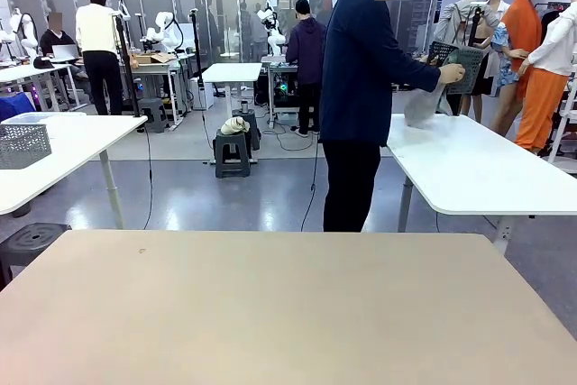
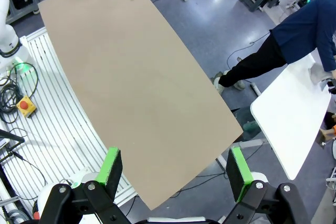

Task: Fold the towels and place them in the basket.
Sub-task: When a person lays out a Towel with hook on the table, fold it in half twice.

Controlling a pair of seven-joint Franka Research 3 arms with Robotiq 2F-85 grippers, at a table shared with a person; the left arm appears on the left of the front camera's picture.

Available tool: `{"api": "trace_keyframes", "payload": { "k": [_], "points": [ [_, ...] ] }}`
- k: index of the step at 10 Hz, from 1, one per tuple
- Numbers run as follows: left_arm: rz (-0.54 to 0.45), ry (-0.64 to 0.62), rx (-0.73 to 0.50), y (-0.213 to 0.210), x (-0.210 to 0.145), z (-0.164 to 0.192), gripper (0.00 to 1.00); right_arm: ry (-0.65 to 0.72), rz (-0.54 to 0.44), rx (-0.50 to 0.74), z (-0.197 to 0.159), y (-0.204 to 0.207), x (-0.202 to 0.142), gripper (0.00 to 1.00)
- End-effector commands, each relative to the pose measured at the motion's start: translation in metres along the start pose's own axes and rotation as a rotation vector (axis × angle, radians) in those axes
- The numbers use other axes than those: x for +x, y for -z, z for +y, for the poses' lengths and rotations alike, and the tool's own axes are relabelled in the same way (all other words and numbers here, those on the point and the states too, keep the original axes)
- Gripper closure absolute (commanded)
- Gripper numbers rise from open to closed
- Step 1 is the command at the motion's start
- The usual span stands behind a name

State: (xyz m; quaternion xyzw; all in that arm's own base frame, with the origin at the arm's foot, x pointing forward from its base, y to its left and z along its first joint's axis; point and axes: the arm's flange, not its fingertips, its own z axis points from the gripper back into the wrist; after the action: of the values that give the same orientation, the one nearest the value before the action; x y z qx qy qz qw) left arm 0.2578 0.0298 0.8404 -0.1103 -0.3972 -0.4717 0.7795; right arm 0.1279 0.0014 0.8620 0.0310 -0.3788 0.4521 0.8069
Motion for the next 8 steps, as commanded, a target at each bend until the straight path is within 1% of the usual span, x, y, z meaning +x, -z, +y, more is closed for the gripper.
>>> {"api": "trace_keyframes", "payload": {
  "k": [1, 3, 4, 8],
  "points": [
    [0.01, 0.03, -0.032, -0.0061, 0.0001, 0.0027, 0.0, -0.003, -0.009, -0.003, 0.0013, -0.0032, -0.0003, 0.0],
    [0.043, 0.036, -0.011, -0.0055, 0.0007, 0.0021, 0.0, -0.003, -0.009, -0.003, 0.0013, -0.0032, -0.0003, 0.0],
    [0.005, 0.009, -0.012, -0.0001, -0.0003, -0.0006, 0.0, -0.003, -0.009, -0.003, 0.0013, -0.0032, -0.0003, 0.0],
    [0.005, 0.009, -0.012, -0.0001, -0.0003, -0.0006, 0.0, -0.003, -0.009, -0.003, 0.0013, -0.0032, -0.0003, 0.0]
  ]
}}
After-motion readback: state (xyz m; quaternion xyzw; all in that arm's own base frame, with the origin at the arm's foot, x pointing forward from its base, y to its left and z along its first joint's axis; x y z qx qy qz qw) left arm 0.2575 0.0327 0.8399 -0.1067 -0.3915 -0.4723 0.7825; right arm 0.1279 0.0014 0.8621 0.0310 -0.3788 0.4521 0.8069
